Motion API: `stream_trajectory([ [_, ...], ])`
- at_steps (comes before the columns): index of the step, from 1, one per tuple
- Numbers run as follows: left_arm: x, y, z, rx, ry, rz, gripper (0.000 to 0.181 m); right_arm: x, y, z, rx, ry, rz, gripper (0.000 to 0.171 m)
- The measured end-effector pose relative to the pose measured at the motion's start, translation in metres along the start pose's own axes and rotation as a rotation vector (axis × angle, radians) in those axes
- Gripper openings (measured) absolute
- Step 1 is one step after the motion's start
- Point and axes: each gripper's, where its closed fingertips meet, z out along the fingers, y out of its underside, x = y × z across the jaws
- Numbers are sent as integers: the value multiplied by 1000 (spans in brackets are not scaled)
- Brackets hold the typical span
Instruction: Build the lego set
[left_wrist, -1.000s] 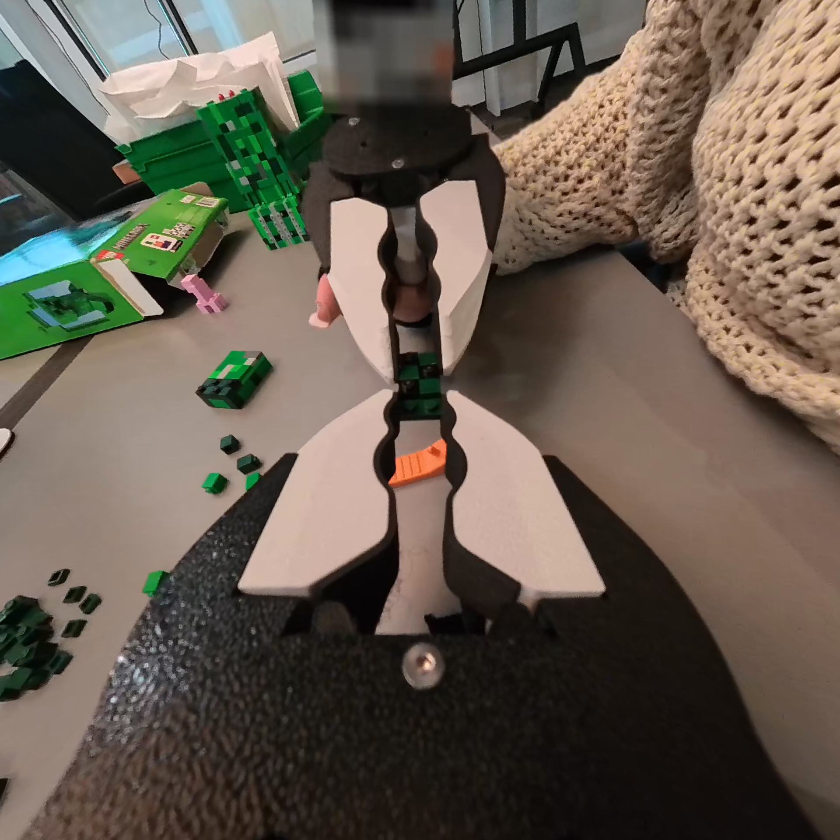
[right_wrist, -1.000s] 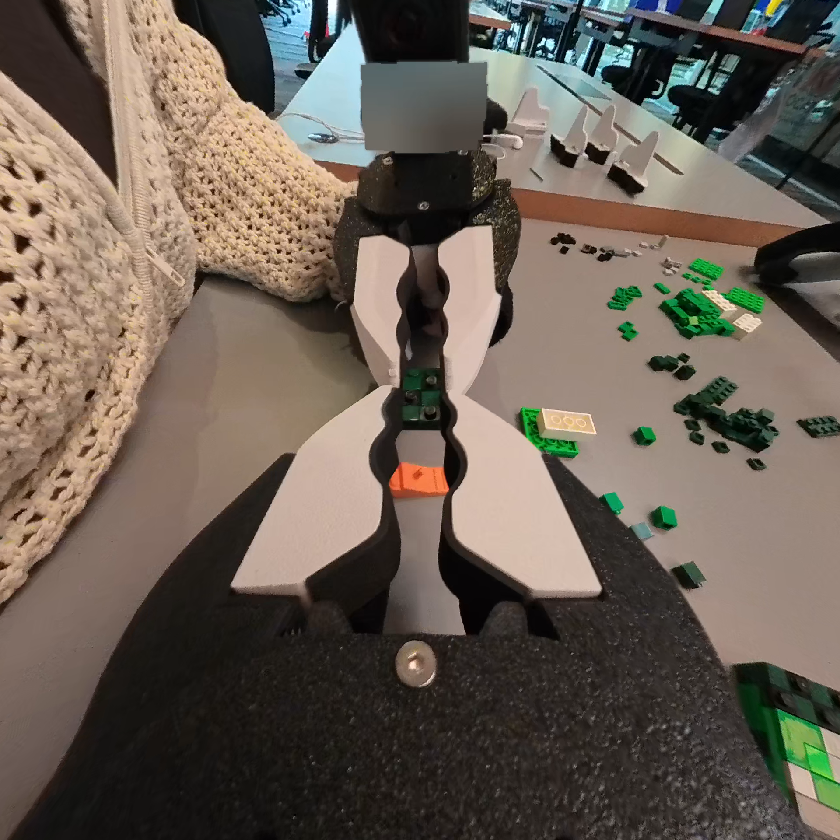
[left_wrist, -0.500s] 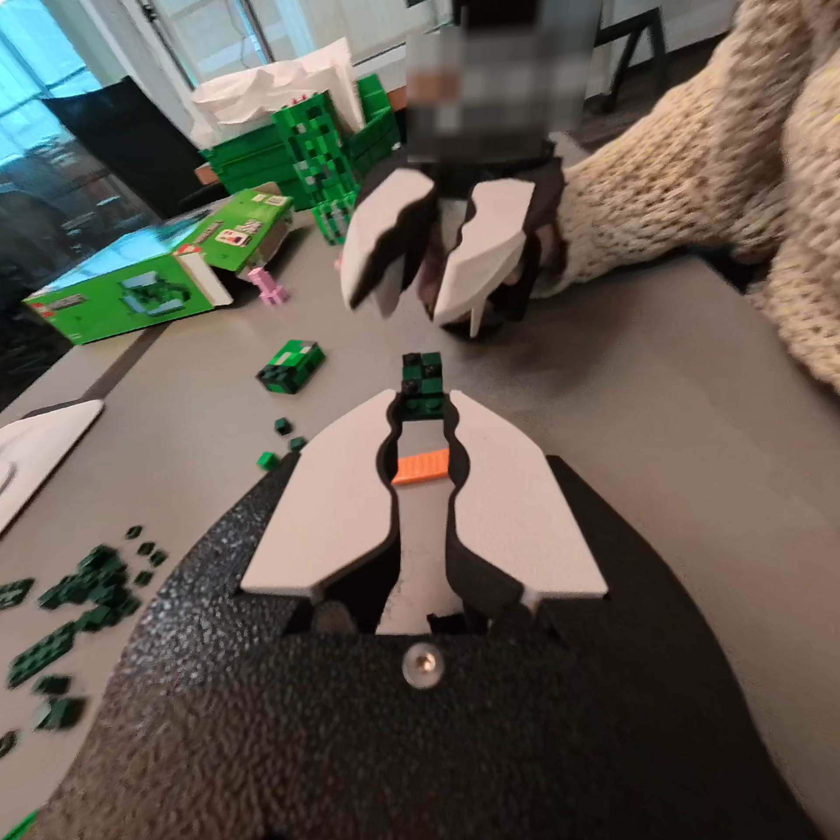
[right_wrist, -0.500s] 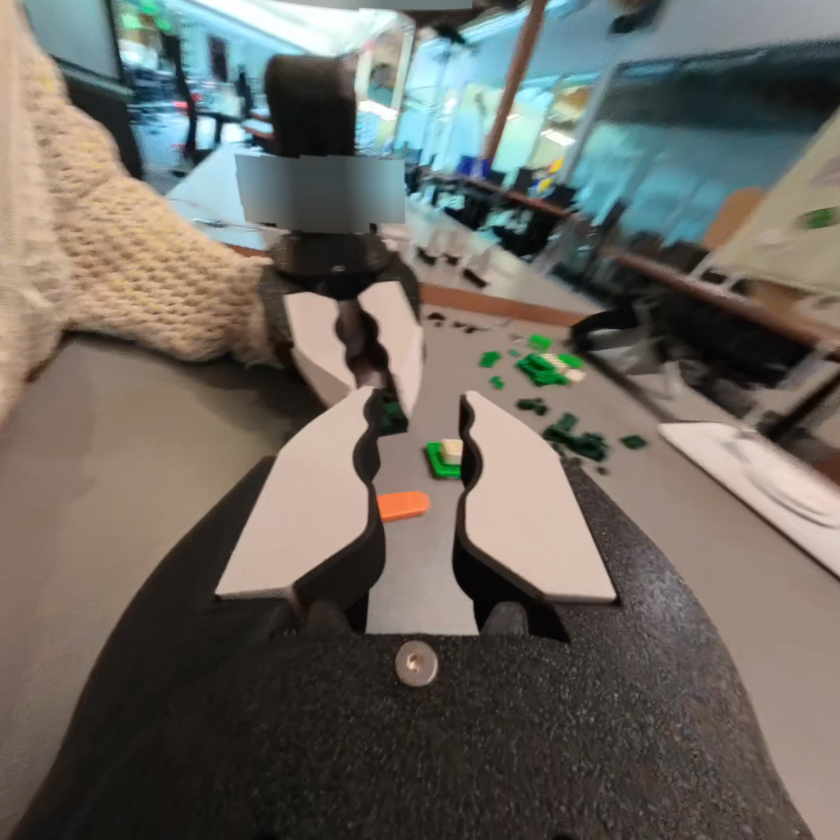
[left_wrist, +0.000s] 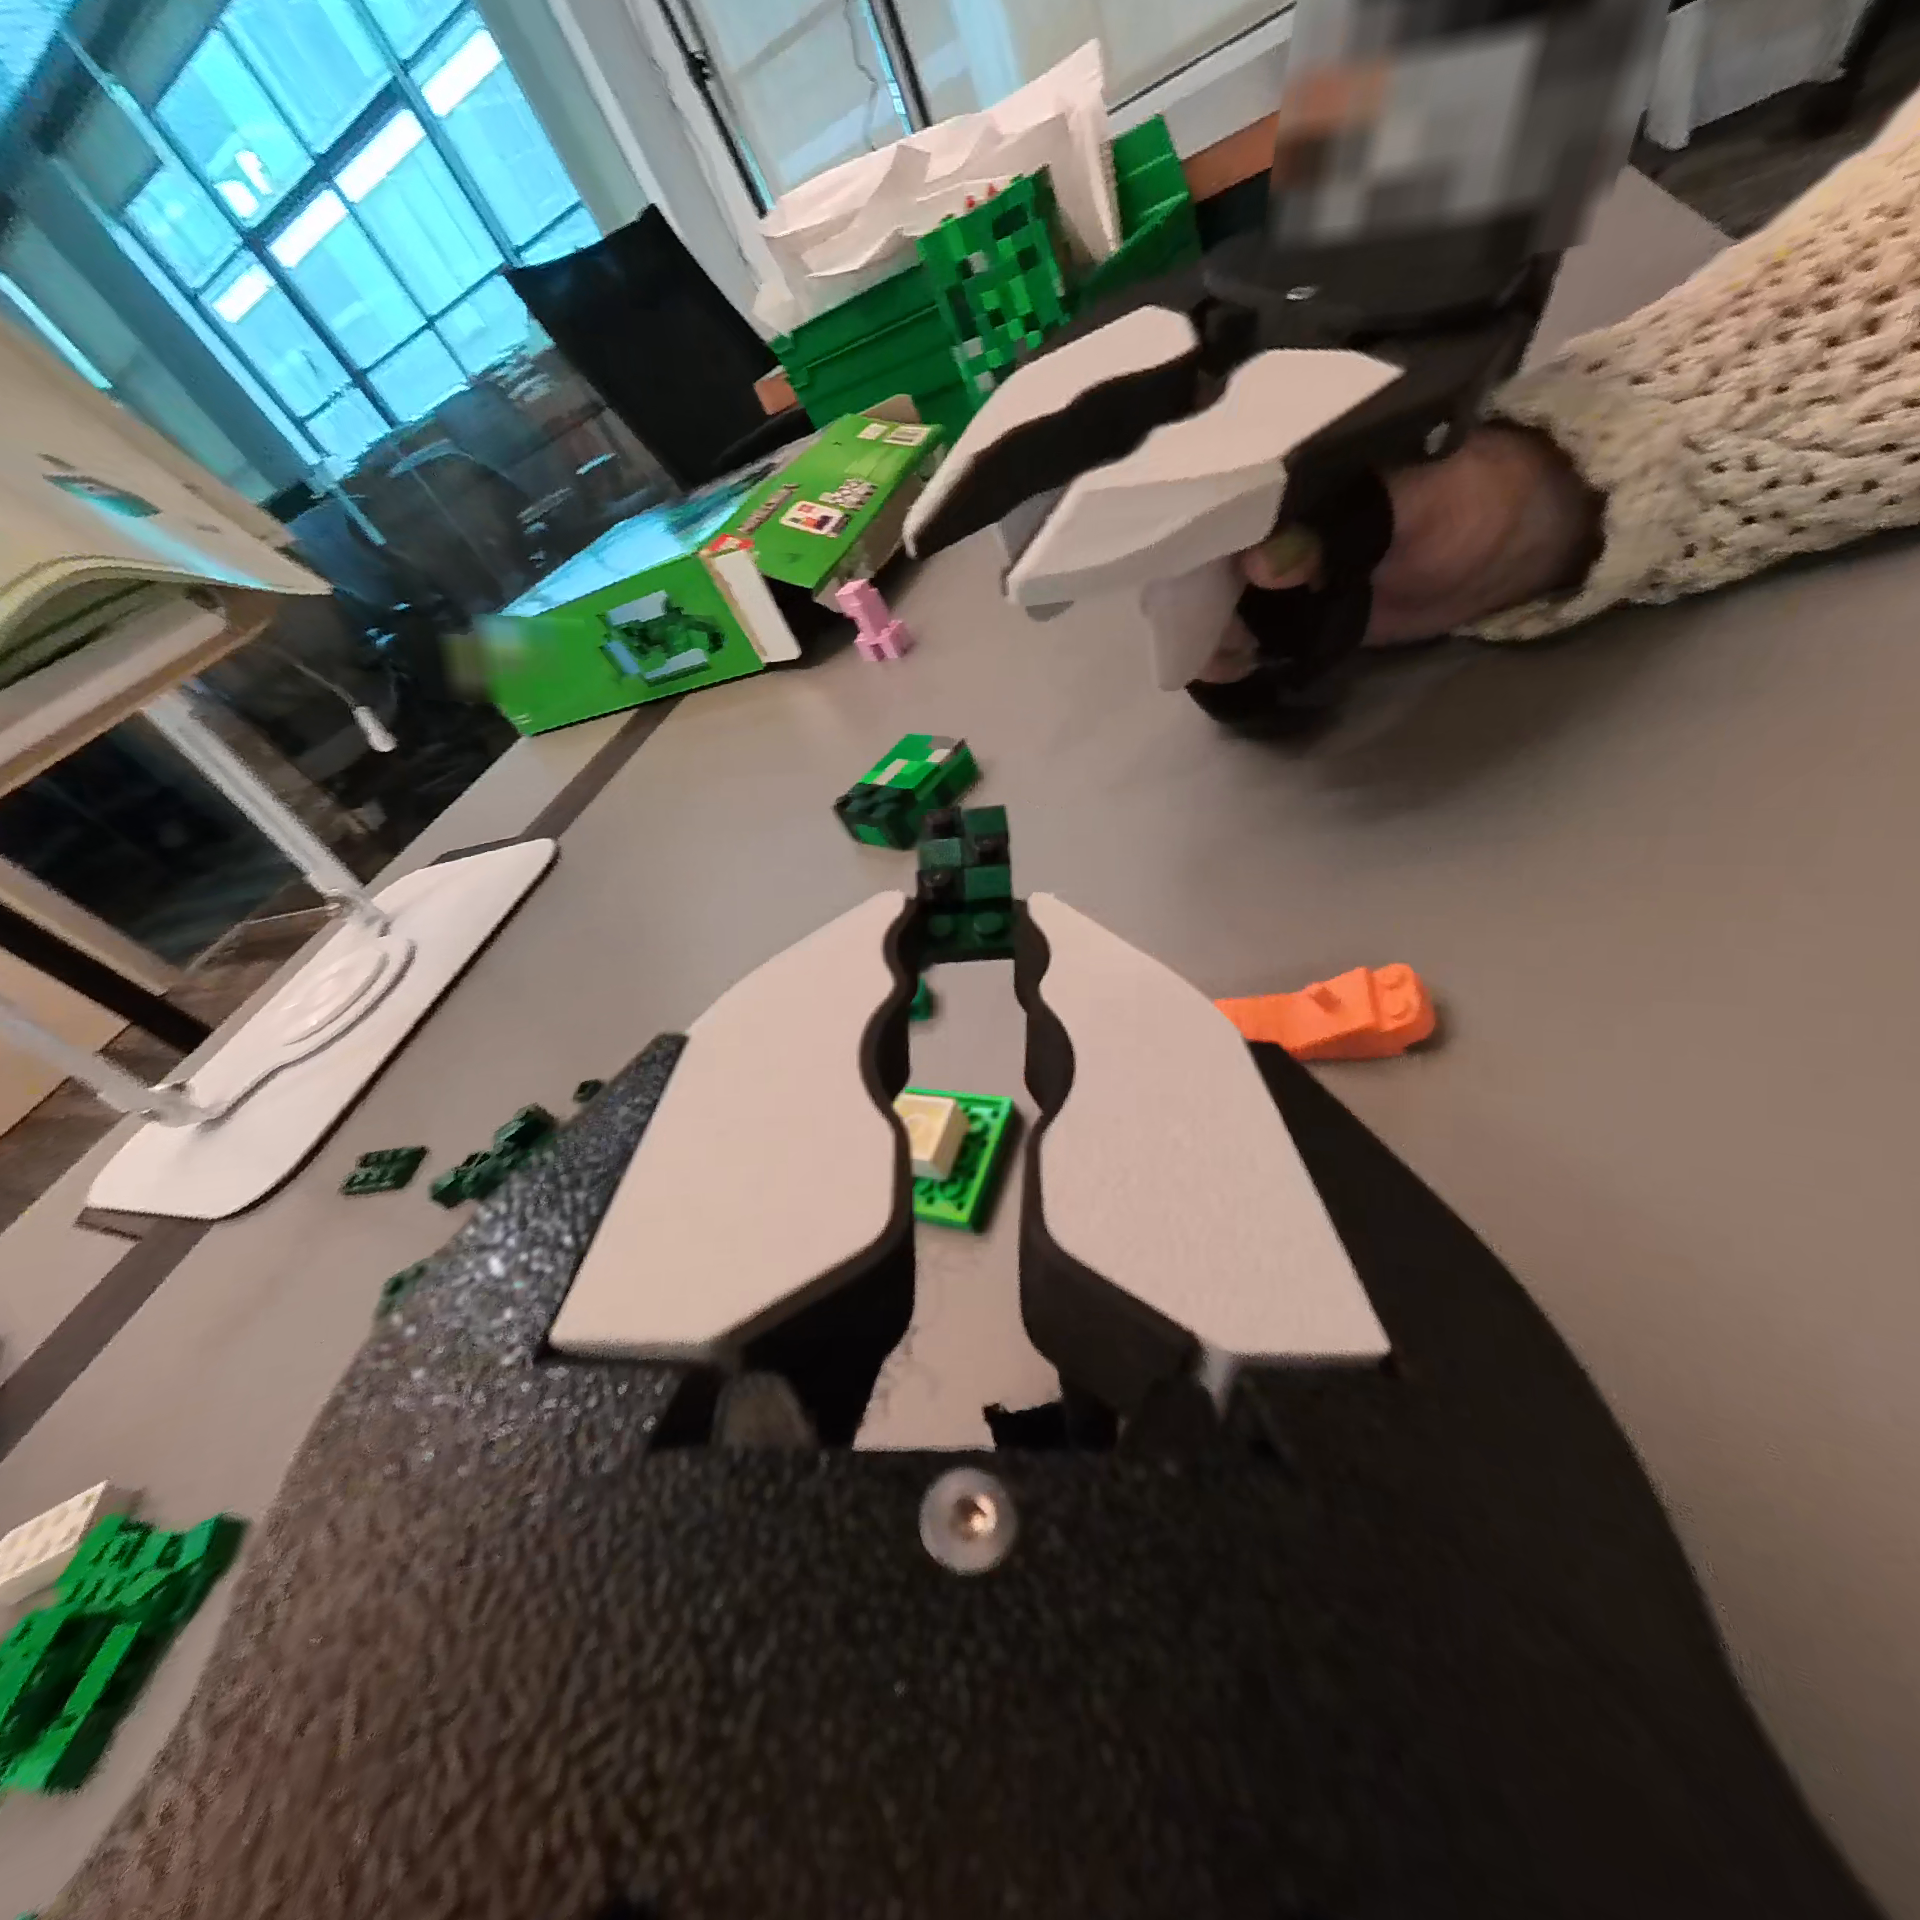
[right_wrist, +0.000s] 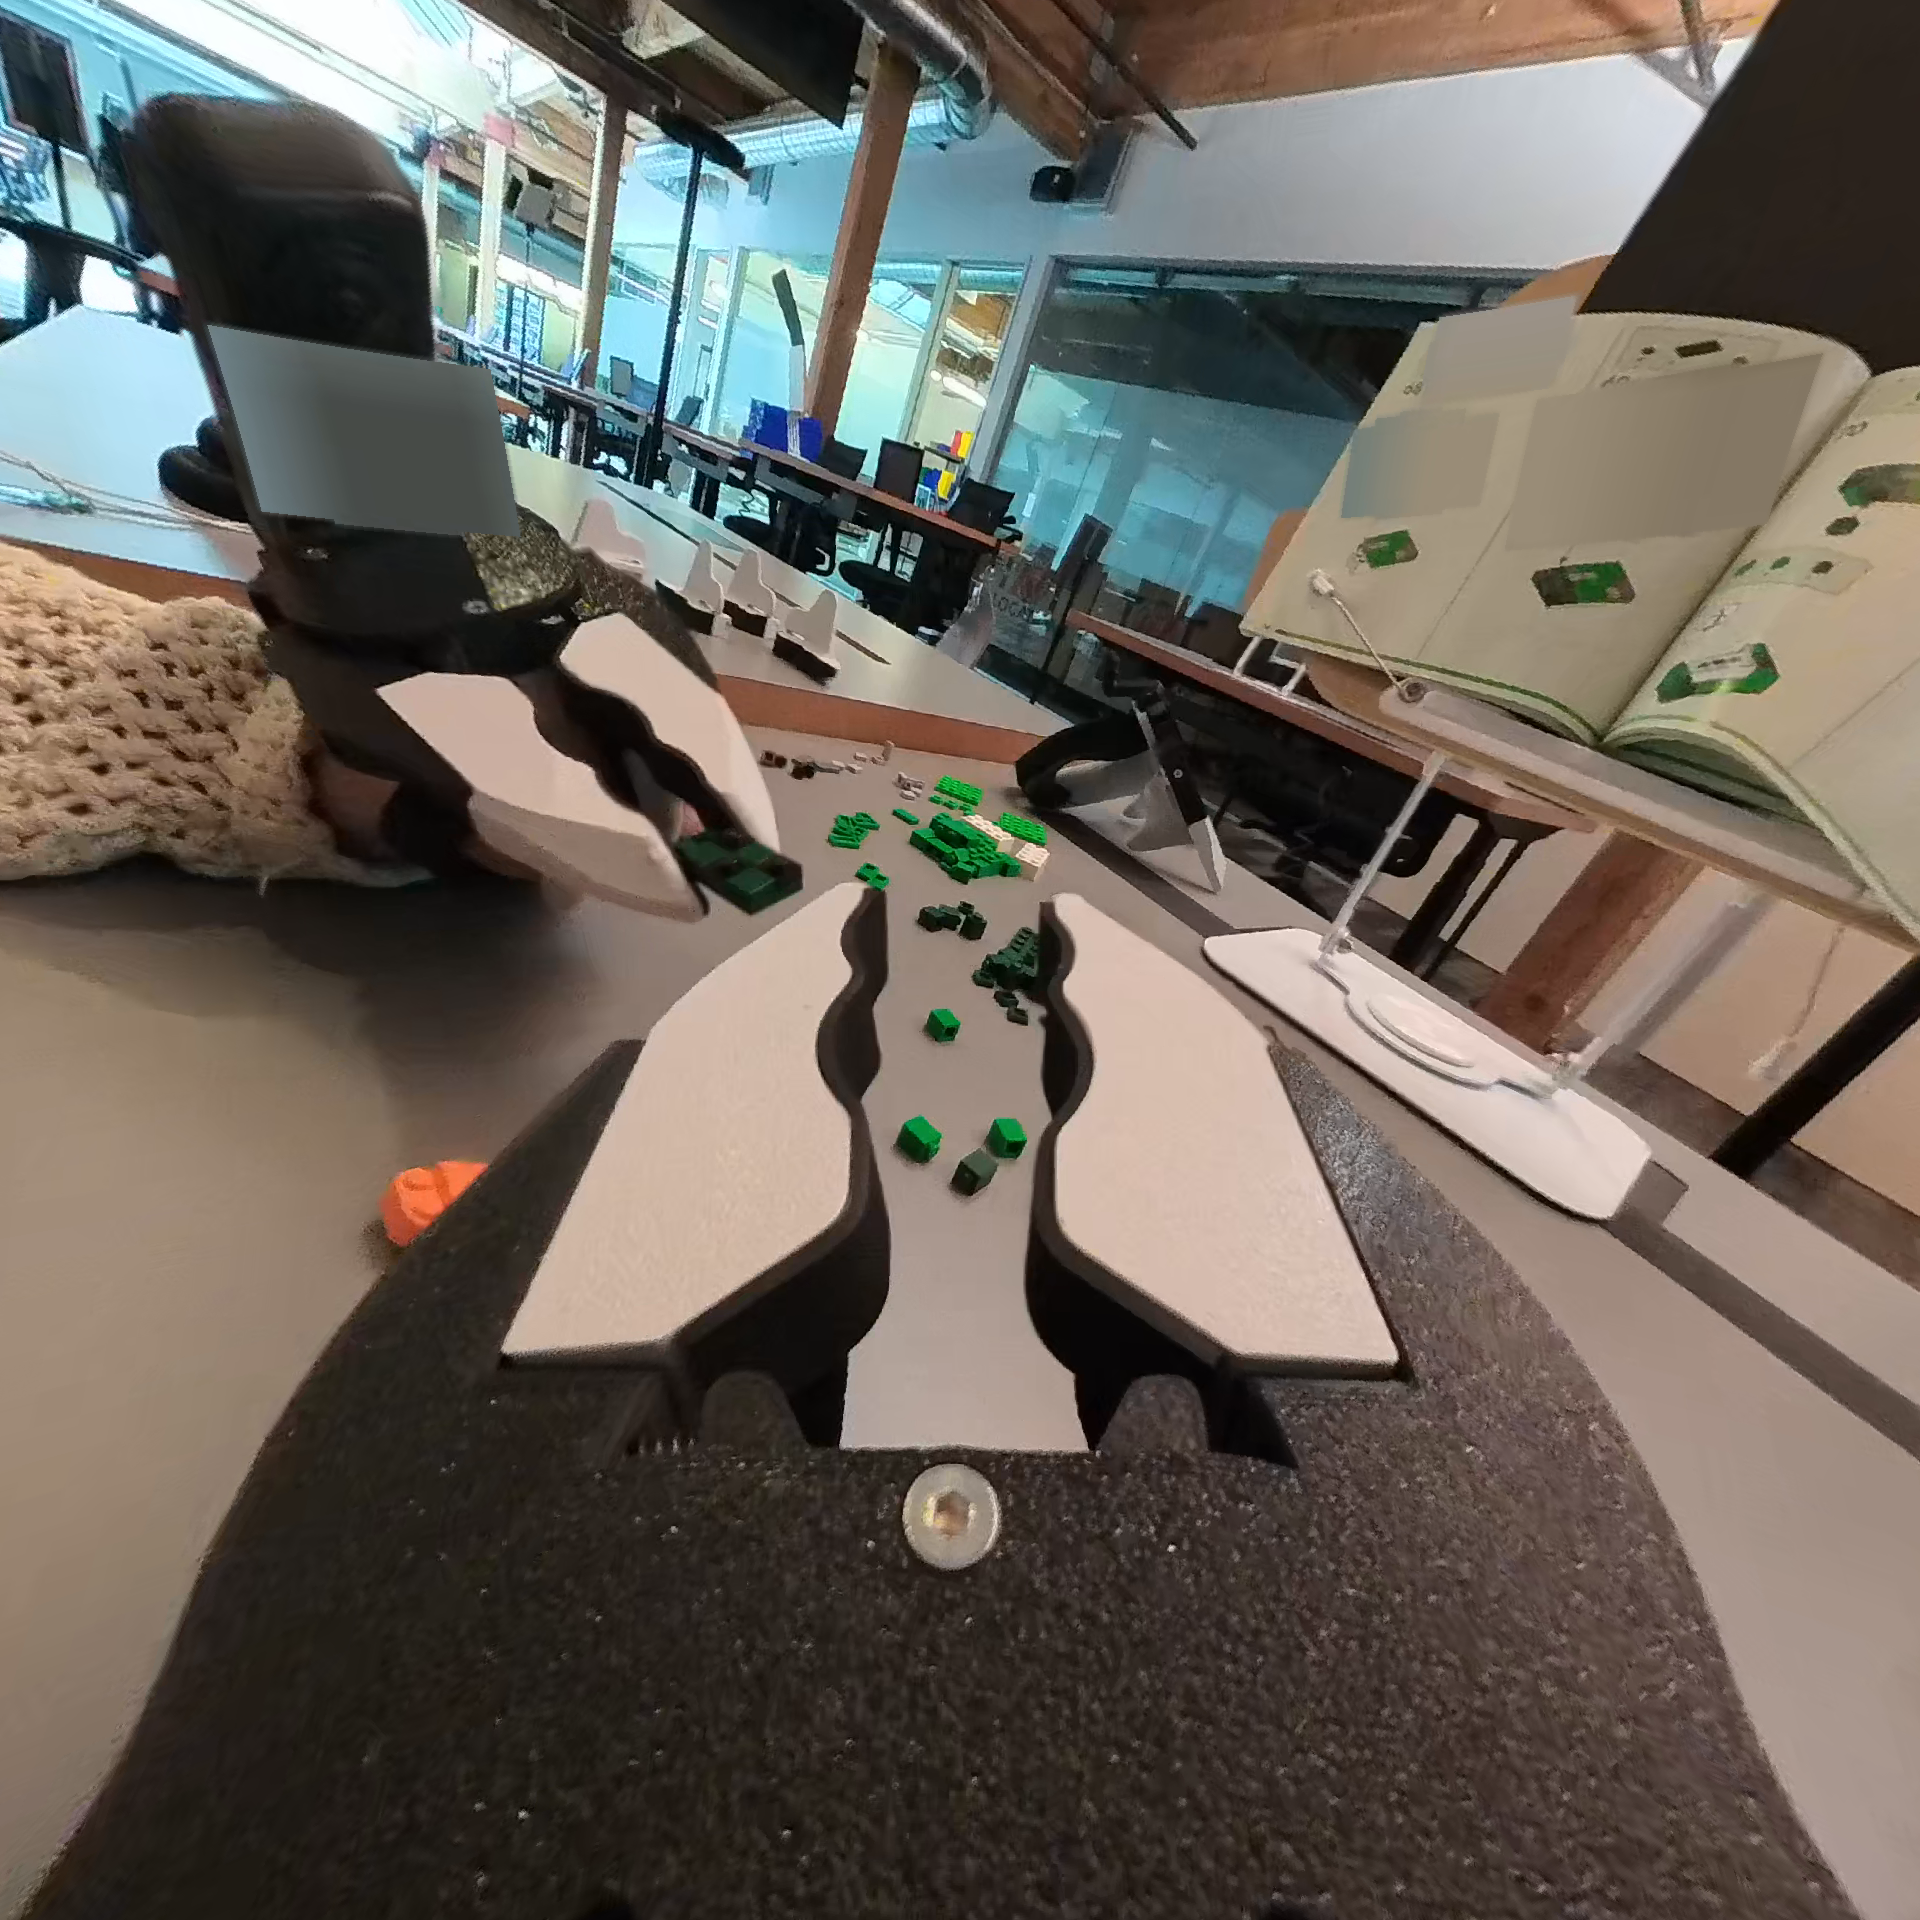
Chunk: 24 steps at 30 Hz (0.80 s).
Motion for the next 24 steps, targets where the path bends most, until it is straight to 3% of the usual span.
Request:
stream_trajectory([
  [10,-56,12,-23,-65,-395,-27,17,-26,-6,26,96,-169,-196,17],
  [16,-88,23,-46,-168,-677,-10,16,-20,-5,37,118,-195,-161,12],
  [24,-109,33,-61,-181,-792,-96,16,-11,-7,33,136,-185,-84,10],
])
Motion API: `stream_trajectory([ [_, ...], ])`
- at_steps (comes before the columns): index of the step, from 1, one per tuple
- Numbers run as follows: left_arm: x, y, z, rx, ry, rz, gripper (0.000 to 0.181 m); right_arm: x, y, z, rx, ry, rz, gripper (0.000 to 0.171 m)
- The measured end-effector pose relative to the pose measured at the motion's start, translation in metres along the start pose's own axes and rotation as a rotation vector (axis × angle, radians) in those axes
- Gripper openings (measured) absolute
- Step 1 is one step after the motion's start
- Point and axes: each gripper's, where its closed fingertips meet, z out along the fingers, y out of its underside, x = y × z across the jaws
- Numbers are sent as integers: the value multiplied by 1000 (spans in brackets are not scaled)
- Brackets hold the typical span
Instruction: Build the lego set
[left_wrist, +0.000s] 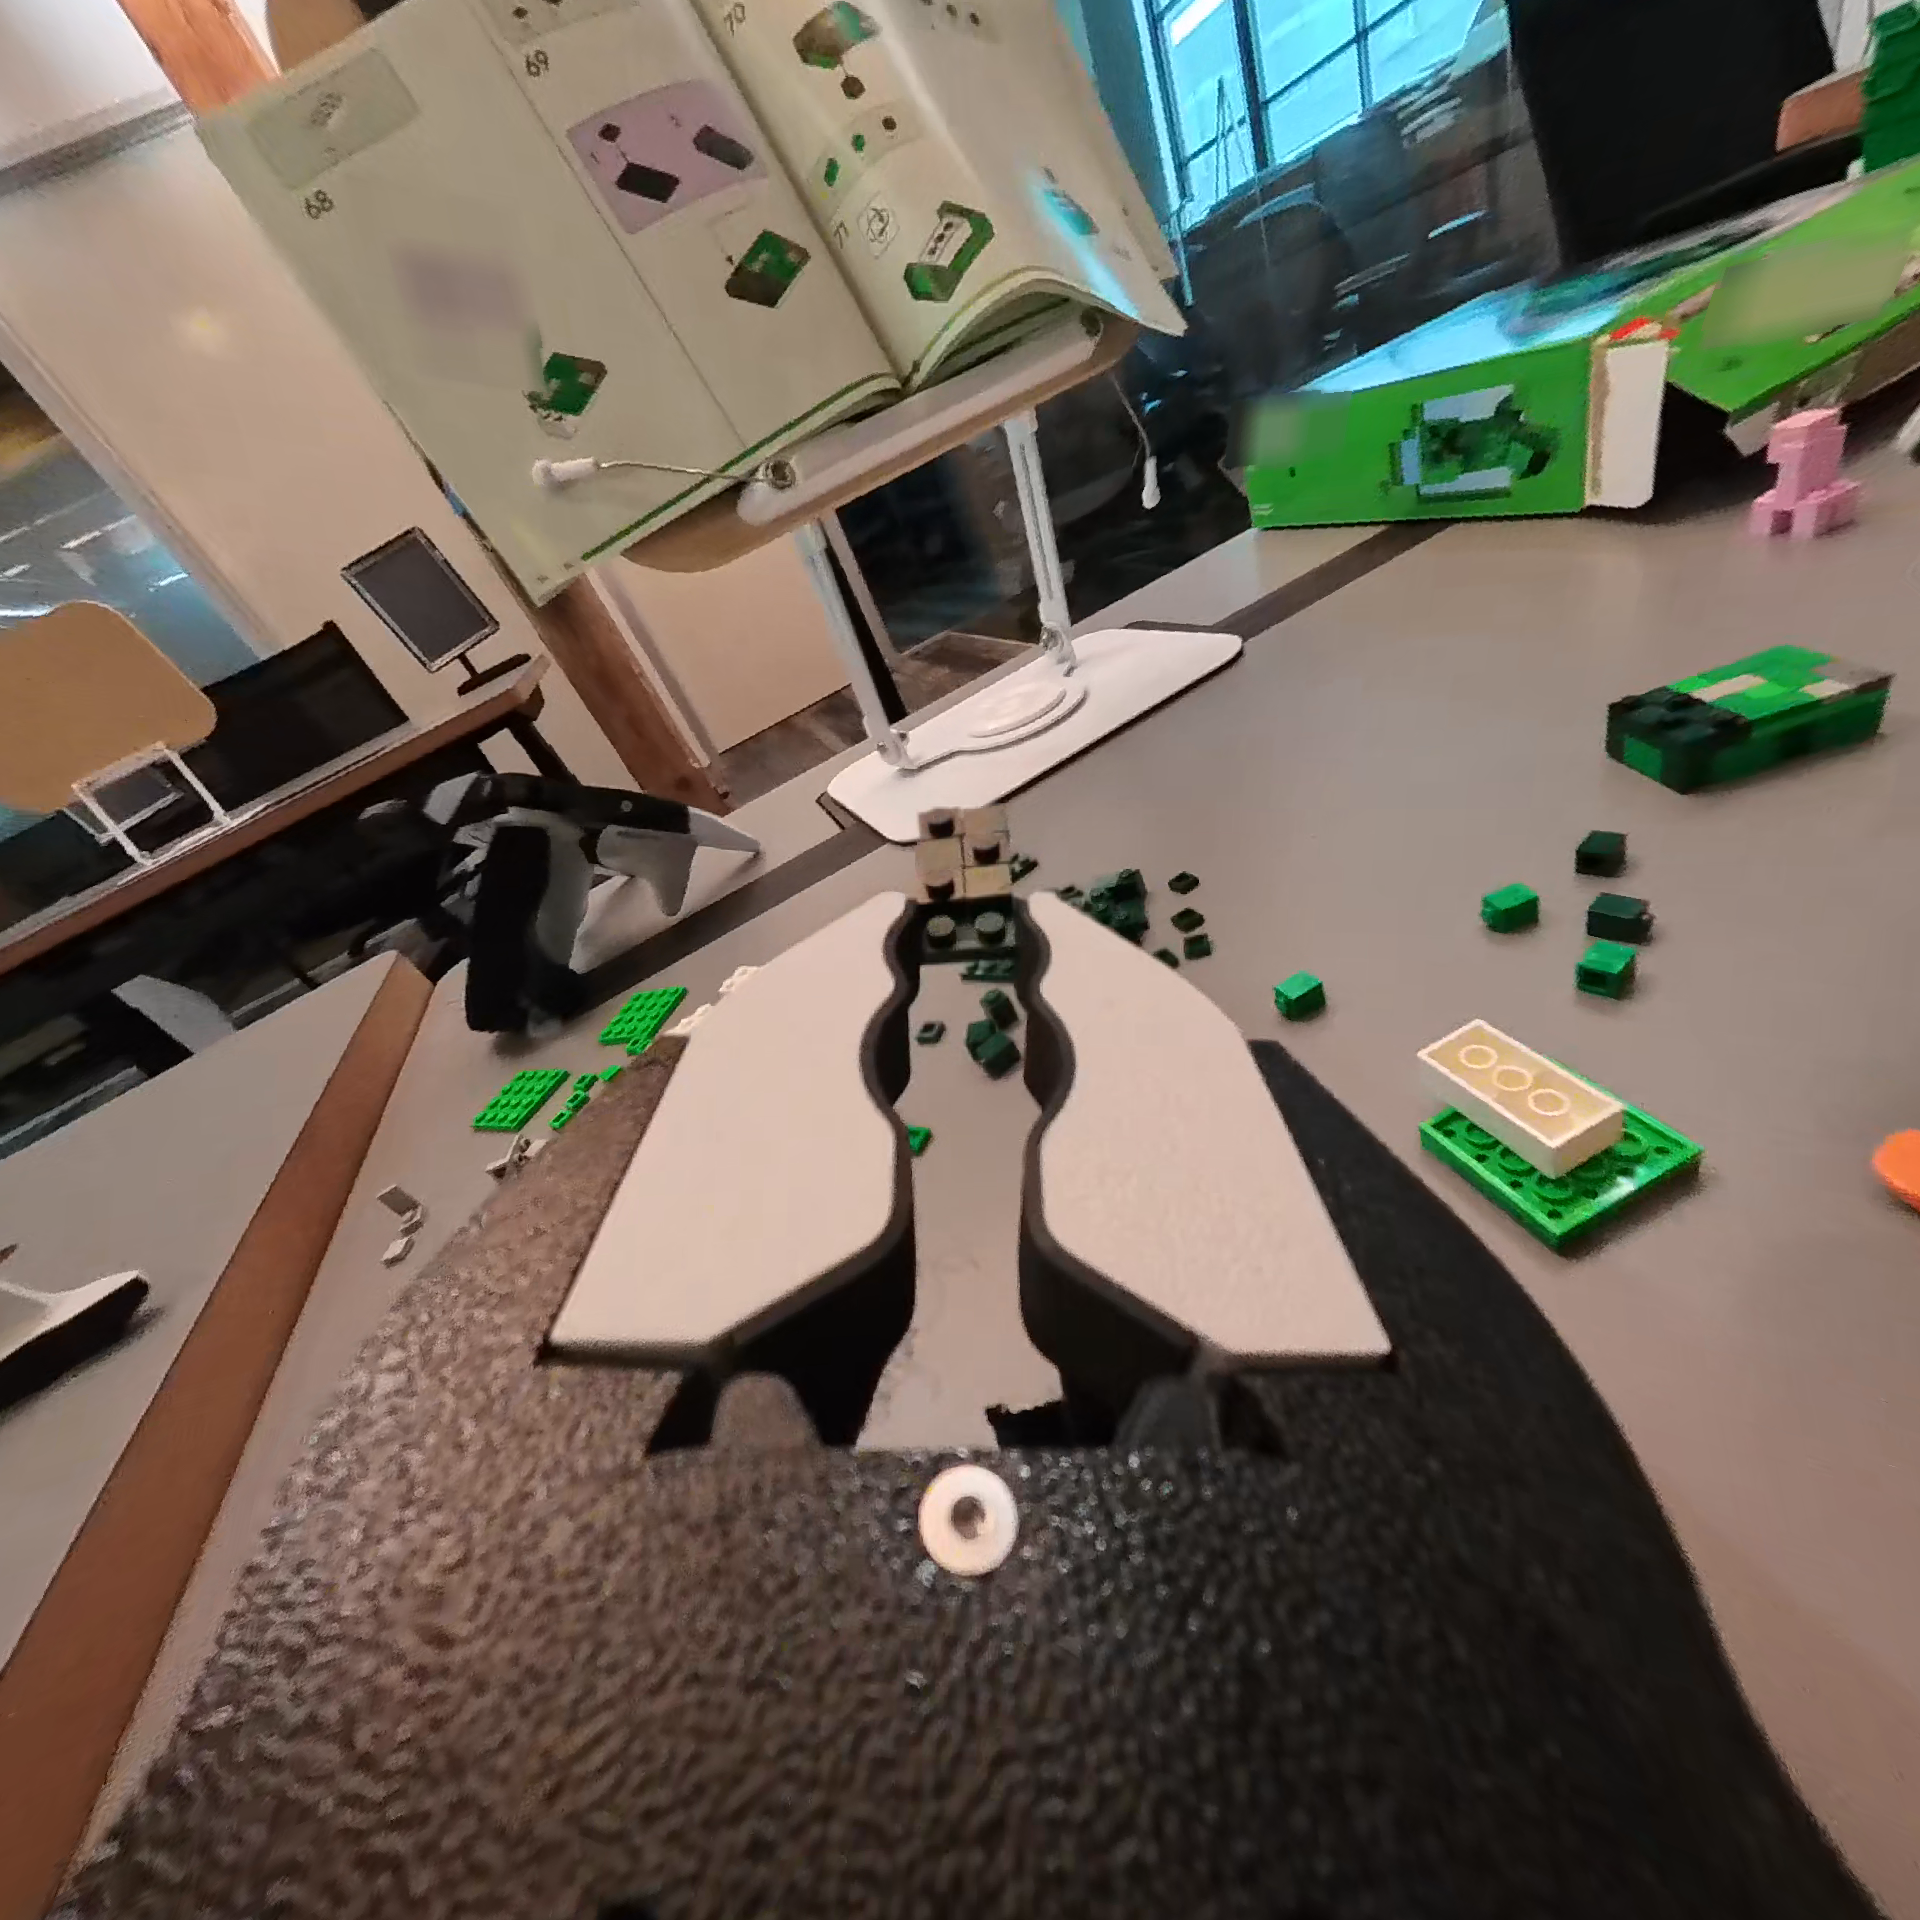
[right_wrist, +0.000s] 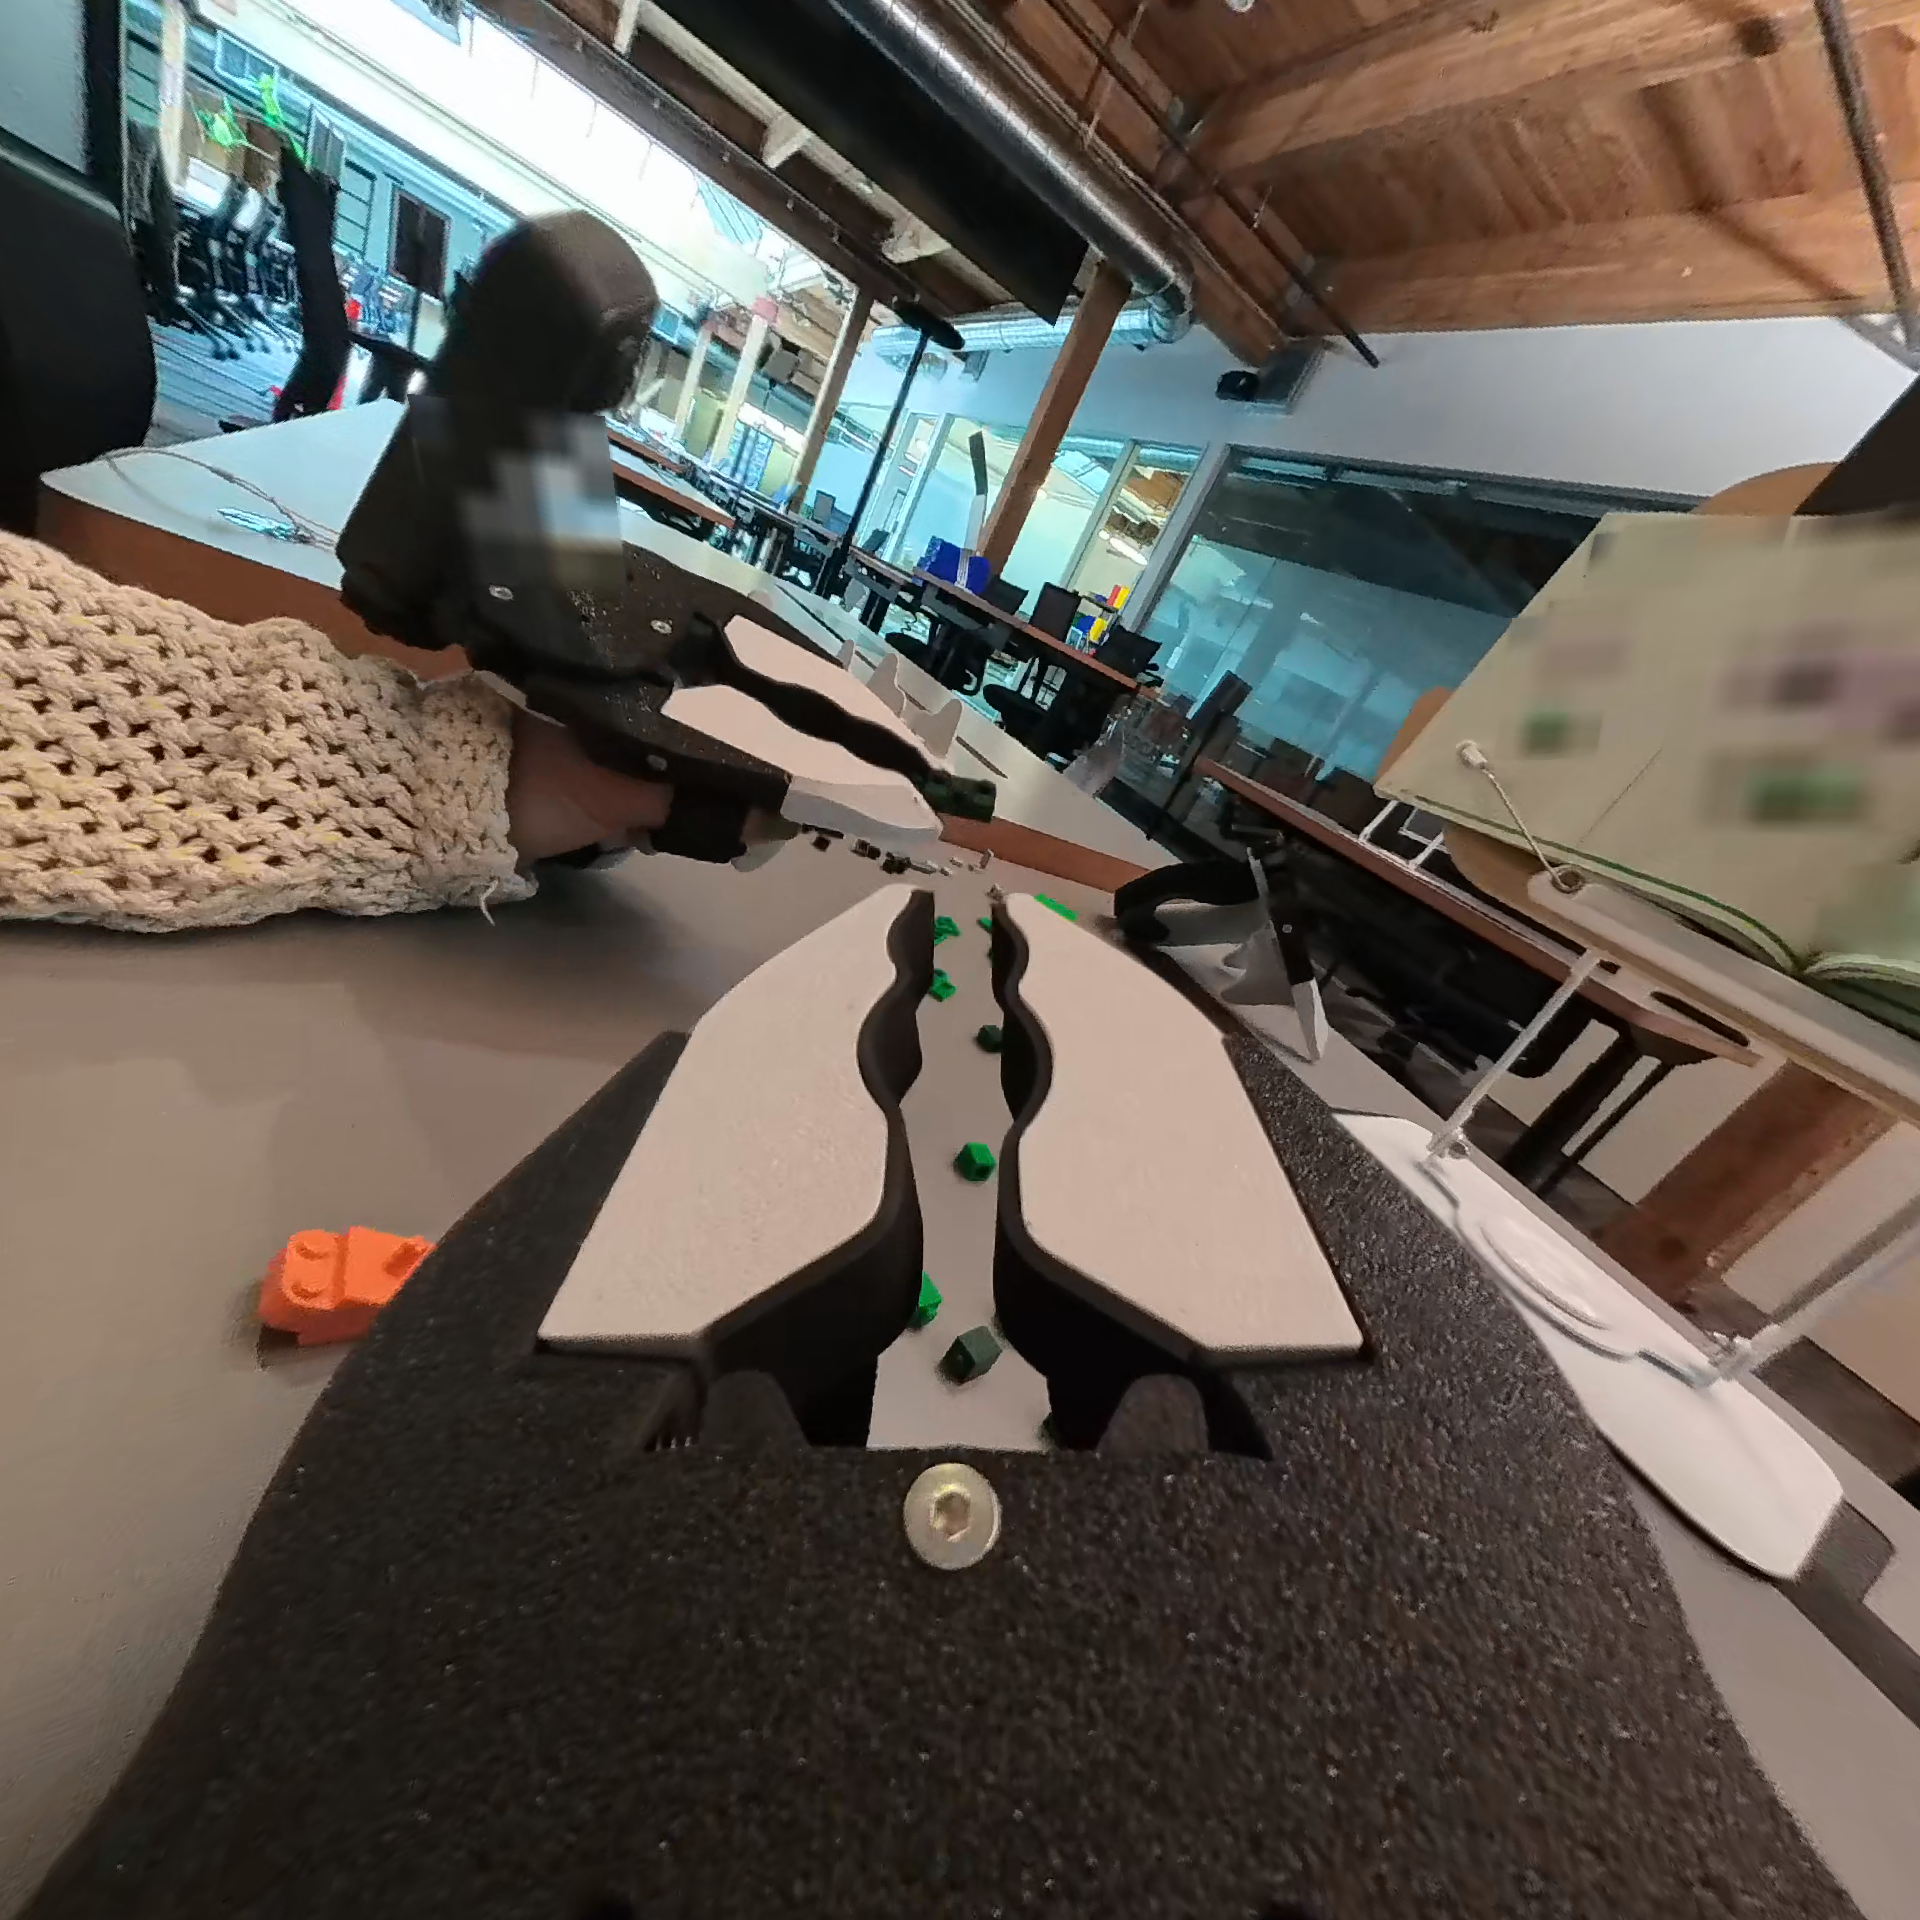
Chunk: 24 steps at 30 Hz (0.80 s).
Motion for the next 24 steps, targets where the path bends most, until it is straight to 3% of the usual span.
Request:
stream_trajectory([
  [18,31,-9,-3,63,200,17,17,-10,2,2,-30,-29,-29,12],
  [24,68,-11,-14,62,449,20,17,-13,22,20,-99,-72,-421,22],
])
